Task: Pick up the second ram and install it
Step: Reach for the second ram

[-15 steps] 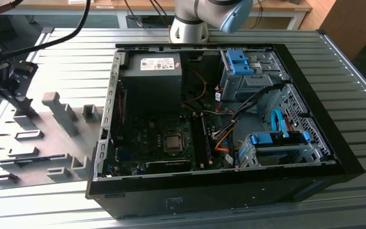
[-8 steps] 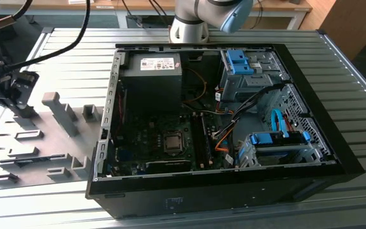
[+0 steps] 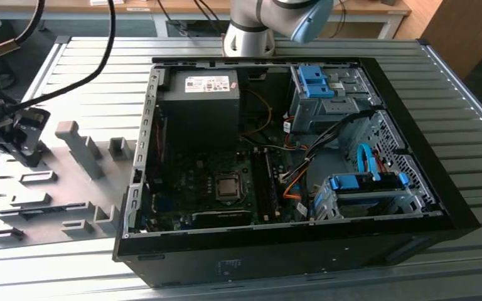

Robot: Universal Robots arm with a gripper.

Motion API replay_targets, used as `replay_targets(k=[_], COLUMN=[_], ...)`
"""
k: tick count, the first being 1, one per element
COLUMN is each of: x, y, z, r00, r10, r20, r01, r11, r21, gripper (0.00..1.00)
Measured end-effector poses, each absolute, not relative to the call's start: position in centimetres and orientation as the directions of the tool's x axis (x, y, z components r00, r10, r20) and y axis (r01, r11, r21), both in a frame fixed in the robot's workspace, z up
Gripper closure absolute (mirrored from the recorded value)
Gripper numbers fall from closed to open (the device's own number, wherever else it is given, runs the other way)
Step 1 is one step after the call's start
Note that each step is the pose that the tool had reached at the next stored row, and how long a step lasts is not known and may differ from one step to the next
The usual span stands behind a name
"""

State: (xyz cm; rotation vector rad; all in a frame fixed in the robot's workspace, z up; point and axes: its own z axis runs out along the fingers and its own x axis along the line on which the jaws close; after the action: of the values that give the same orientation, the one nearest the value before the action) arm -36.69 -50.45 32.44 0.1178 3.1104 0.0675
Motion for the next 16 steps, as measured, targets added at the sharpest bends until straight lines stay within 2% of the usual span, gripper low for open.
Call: replay_targets(k=[16], x=[-36.8], y=[-51.0], z=[29.9], r00=[-0.997], r10=[0.076], r20=[-0.026], r01=[0.075], r11=[0.996], r21=[0.044], gripper=[0.89])
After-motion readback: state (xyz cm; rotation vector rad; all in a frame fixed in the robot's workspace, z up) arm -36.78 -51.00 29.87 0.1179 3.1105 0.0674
